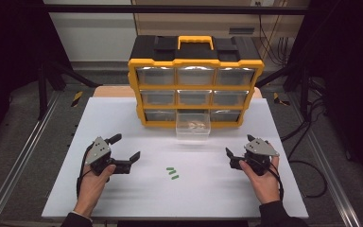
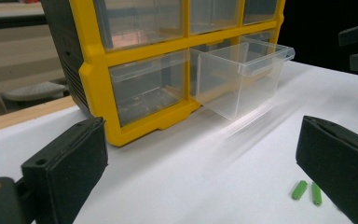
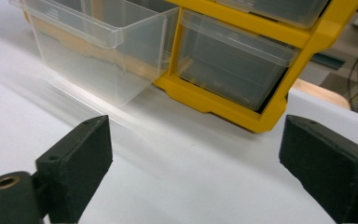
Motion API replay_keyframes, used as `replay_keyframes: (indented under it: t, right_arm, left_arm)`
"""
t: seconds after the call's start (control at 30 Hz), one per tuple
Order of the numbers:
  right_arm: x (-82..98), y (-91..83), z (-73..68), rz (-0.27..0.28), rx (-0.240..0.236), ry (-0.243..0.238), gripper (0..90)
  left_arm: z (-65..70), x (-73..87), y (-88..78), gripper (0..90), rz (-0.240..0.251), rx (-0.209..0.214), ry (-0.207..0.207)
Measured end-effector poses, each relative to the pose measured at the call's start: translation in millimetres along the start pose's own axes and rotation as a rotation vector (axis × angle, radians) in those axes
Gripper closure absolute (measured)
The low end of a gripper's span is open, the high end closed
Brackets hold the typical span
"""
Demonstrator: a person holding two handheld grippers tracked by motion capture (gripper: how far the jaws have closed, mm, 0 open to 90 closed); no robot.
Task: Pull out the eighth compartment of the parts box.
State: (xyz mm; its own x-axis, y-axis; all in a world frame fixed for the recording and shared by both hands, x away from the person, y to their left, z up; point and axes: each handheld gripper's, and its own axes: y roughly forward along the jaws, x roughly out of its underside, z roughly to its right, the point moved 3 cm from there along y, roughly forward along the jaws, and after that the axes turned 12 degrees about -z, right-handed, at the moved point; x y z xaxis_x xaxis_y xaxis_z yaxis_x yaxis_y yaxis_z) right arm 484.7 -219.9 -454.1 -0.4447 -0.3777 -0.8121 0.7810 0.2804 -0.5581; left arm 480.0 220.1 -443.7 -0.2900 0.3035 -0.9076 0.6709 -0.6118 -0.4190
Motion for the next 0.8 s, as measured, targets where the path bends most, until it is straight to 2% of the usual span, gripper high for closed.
replay_keyframes:
  t: [0.23, 0.3, 0.37, 0.47, 0.73, 0.8]
  right_arm:
    - [4.9, -2.2, 2.8, 0.034, -0.075, 0.027, 7.5]
    - [6.4, -0.6, 4.6, 0.049, -0.086, 0.037, 7.3]
    - [8.3, 0.2, 6.4, 0.050, -0.093, 0.036, 7.1]
    - [8.7, -0.7, 7.1, 0.048, -0.127, 0.051, 7.0]
    - [7.9, 0.3, 10.4, 0.067, -0.119, 0.064, 7.0]
    - [7.6, 1.2, 9.5, 0.068, -0.120, 0.063, 7.0]
  left_arm:
    - [6.0, -3.6, 2.1, 1.6, -0.013, 0.022, -0.015]
    - [9.4, -5.6, 3.4, 1.8, -0.018, 0.037, -0.018]
    - [14.1, -8.2, 4.9, 2.4, -0.026, 0.066, -0.041]
    - [20.8, -10.4, 7.8, 2.5, -0.038, 0.081, -0.029]
    - [35.3, -10.9, 18.4, 3.1, -0.120, 0.110, -0.004]
    - [37.0, -10.6, 22.1, 3.9, -0.165, 0.122, 0.003]
